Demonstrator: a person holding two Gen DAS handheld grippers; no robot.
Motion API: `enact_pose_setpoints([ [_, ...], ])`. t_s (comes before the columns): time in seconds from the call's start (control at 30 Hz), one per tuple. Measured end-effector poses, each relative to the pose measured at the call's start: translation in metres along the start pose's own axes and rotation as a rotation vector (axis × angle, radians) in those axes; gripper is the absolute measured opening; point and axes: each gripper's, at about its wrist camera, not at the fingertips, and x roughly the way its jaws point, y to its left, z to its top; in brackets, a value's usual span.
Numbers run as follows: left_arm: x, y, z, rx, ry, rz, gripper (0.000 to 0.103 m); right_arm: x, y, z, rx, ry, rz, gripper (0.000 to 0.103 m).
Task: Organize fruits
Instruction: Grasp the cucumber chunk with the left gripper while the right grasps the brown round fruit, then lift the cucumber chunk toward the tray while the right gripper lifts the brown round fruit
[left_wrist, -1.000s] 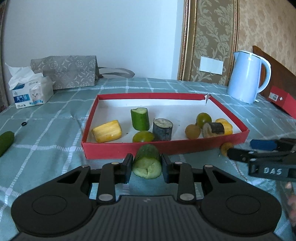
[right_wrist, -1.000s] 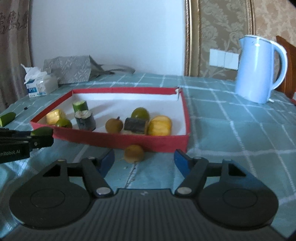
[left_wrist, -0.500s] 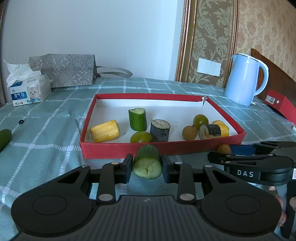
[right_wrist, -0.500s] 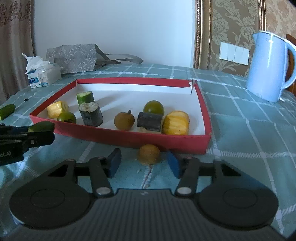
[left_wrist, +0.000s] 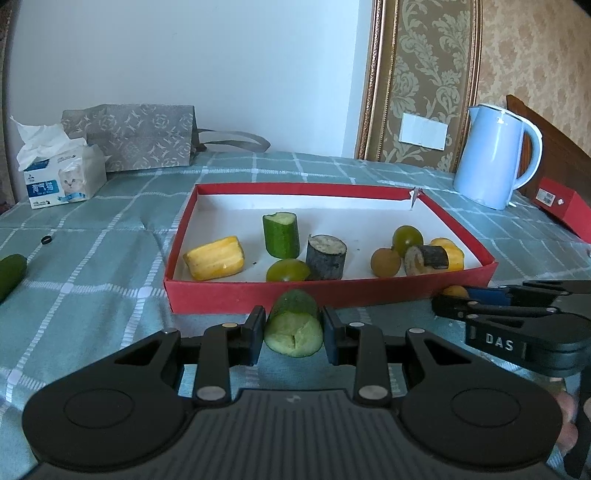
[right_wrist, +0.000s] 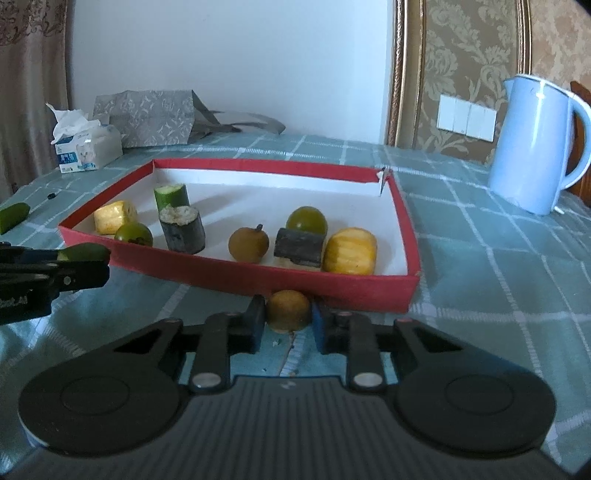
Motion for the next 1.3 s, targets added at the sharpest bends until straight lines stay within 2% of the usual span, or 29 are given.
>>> enact_pose_setpoints([
  [0.4,0.001,0.004,0.003,-0.030,0.003,0.046,0.031,-0.012,-0.002,-0.002,0.014,-0.024,0.023,0.025],
  [0.7,-0.005,-0.010,0.015,0.029,-0.041,0.080,0.031,-0.019,-0.007,-0.002,0.039,-0.040,0.045,0.025],
  [1.13,-0.004,-0.015,0.039,0.069,-0.053,0.058,0.031,-0.022,-0.009,-0.002,0.050,-0.050,0.055,0.025],
  [1.2,-0.011,-0.009,0.034,0.063,-0.046,0.028,0.031,-0.022,-0.011,-0.002,0.058,-0.046,0.058,0.025],
  [1.3,-0.016,-0.003,0.018,0.068,-0.008,0.029,0.031,-0.022,-0.012,-0.001,0.062,-0.044,0.070,0.025],
])
